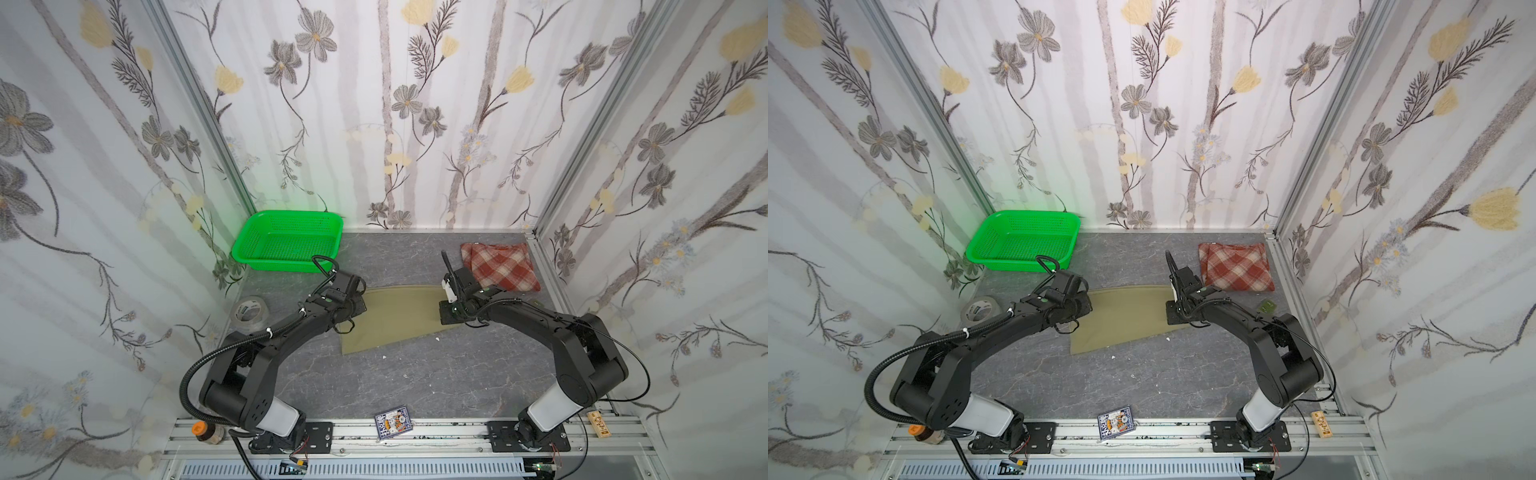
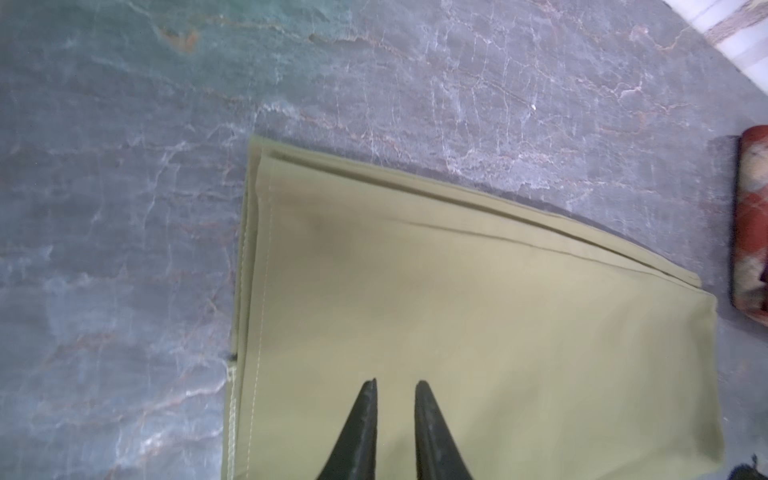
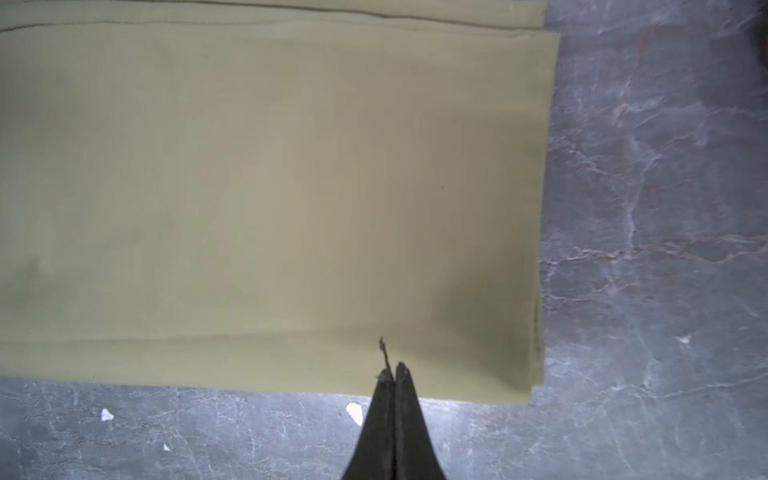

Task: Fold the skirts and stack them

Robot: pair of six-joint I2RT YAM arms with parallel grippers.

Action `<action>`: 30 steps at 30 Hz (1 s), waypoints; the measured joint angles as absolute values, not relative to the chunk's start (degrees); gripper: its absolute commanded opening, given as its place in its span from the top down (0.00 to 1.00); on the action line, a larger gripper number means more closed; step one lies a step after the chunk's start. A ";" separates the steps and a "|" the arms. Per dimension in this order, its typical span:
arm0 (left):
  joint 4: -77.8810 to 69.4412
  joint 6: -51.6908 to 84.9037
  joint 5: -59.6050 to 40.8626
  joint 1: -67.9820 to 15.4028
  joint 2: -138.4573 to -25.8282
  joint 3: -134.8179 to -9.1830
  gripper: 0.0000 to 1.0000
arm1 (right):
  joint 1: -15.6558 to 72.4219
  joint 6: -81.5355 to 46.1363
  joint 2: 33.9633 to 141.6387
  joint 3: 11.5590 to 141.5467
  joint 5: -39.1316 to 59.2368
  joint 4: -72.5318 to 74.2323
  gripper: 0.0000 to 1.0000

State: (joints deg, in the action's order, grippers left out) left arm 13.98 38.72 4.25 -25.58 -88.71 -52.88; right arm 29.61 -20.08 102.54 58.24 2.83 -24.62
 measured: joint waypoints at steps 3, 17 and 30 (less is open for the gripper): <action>13.80 37.19 5.87 -24.40 -93.30 -55.48 0.84 | 29.56 -20.62 102.80 57.47 2.70 -23.40 1.00; 11.18 34.89 8.58 -20.12 -103.44 -57.19 0.88 | 29.67 -21.41 105.32 53.45 2.37 -19.44 1.00; 10.92 31.92 7.88 -20.16 -91.26 -54.13 0.84 | 25.30 -21.56 97.76 54.94 4.80 -21.58 0.36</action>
